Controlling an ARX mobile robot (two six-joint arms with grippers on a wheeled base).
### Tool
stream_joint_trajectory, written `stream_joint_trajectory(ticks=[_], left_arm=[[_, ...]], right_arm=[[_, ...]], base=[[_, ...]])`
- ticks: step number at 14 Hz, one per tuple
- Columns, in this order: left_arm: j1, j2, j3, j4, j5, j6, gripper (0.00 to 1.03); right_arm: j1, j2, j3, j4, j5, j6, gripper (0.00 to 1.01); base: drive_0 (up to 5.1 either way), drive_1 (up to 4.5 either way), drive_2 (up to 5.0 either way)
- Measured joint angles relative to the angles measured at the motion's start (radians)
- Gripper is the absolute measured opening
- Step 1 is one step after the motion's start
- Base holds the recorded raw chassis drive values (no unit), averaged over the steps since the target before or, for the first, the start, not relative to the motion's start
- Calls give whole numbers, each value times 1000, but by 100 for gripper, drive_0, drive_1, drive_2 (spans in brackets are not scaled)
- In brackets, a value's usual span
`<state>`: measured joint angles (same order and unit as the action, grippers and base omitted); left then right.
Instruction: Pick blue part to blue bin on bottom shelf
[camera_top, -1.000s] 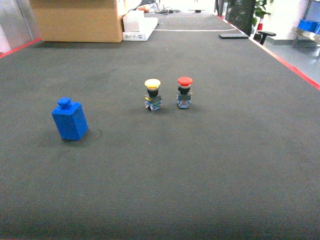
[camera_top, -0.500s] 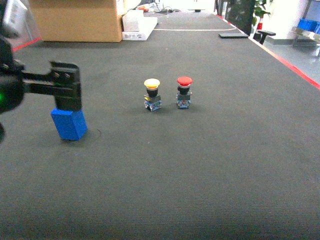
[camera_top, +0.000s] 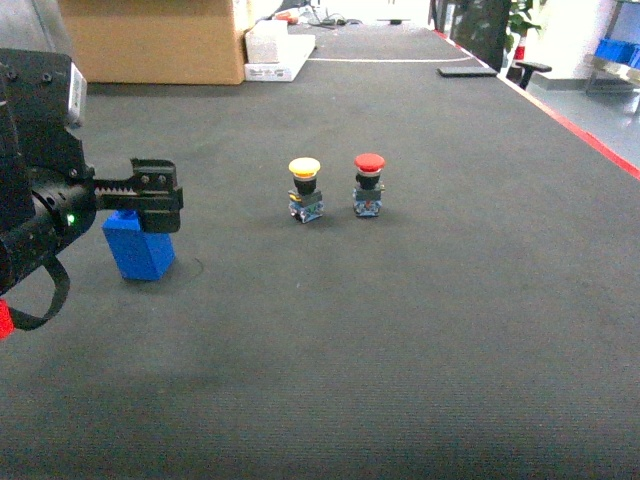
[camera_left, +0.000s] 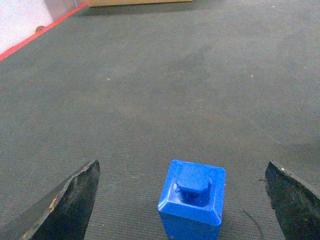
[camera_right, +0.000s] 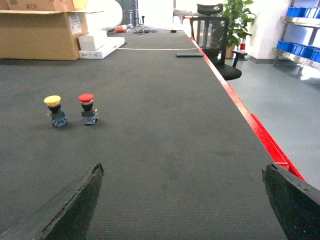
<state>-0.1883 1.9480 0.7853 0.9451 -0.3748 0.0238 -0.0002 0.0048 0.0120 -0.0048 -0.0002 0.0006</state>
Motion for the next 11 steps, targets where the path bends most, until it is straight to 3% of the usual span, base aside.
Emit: stream_joint_trajectory(ticks=[11], left_arm=[[9, 227, 158, -74, -17, -5, 98]], right_arm=[[0, 0, 0, 0, 0, 0, 98]], base=[[0, 0, 0]])
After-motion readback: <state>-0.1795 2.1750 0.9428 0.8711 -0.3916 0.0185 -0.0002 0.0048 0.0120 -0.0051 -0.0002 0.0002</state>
